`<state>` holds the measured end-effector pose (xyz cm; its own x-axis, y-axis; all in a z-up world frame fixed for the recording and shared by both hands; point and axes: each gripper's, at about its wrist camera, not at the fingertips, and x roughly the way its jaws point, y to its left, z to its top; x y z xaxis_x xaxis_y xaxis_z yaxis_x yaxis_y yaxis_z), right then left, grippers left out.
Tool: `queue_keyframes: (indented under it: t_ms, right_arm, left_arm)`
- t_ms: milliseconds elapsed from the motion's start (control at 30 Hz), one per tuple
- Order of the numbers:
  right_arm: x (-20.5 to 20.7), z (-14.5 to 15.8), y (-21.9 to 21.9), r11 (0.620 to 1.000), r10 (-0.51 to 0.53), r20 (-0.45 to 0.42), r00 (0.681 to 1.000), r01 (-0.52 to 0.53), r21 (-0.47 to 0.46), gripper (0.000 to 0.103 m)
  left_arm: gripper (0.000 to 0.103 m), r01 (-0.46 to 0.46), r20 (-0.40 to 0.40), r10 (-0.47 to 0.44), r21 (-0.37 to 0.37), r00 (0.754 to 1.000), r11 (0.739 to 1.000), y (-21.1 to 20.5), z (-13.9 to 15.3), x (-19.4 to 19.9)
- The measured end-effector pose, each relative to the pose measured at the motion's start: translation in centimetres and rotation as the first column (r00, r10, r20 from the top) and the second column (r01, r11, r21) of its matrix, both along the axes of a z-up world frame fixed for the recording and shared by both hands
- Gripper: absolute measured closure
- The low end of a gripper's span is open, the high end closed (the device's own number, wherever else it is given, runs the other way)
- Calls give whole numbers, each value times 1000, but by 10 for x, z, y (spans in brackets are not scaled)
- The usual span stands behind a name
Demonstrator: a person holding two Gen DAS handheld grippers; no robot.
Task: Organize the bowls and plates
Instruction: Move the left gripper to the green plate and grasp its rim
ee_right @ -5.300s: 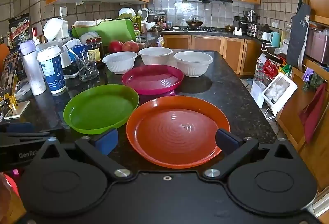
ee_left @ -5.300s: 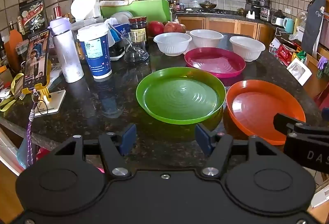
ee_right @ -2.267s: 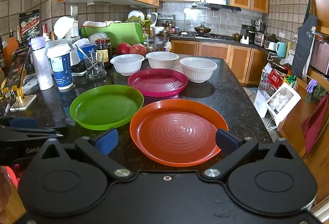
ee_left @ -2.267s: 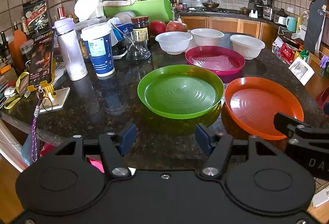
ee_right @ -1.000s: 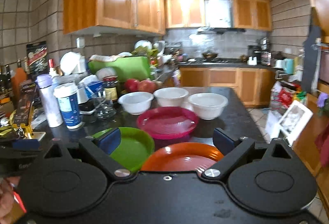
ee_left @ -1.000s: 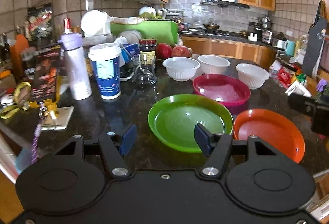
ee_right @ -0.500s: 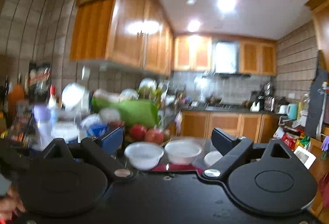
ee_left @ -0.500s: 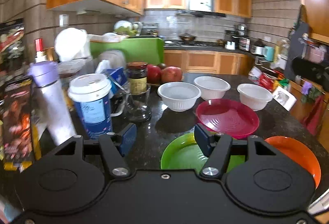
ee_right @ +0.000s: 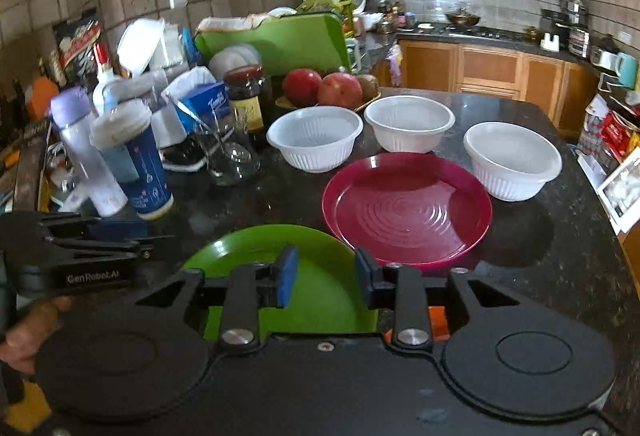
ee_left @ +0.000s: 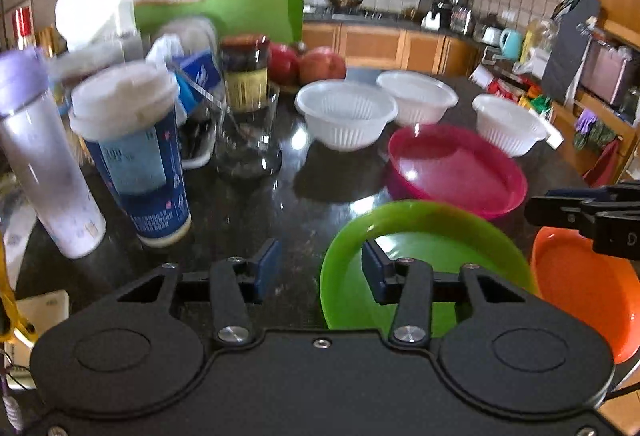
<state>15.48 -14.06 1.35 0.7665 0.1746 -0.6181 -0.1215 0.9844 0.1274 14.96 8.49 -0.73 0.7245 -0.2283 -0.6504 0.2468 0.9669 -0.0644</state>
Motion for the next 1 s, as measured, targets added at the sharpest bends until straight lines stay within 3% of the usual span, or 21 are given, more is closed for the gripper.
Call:
queue_keyframes:
  t_ms: [233,433,667,1000]
  right_arm:
    - [38,-15,-21,997,75,-108,991,-76,-2,63]
    - [62,-35,-39,993,103,-210,972,-90,71,59]
    - [73,-48,-42,986,155,-257,954,-135,97,59]
    - [74,-58,-35,987,155,-287,945,-139,76,60]
  left_arm:
    - [55,-78,-107,79,12,991,997,-8,-7,10]
    - [55,-146,-137,149,32,979,989,-12,-10,11]
    - [55,-195,-178,201,49,963,980,-14,-15,11]
    - [55,-151,-237,156,37,959,988,-21,-30,19]
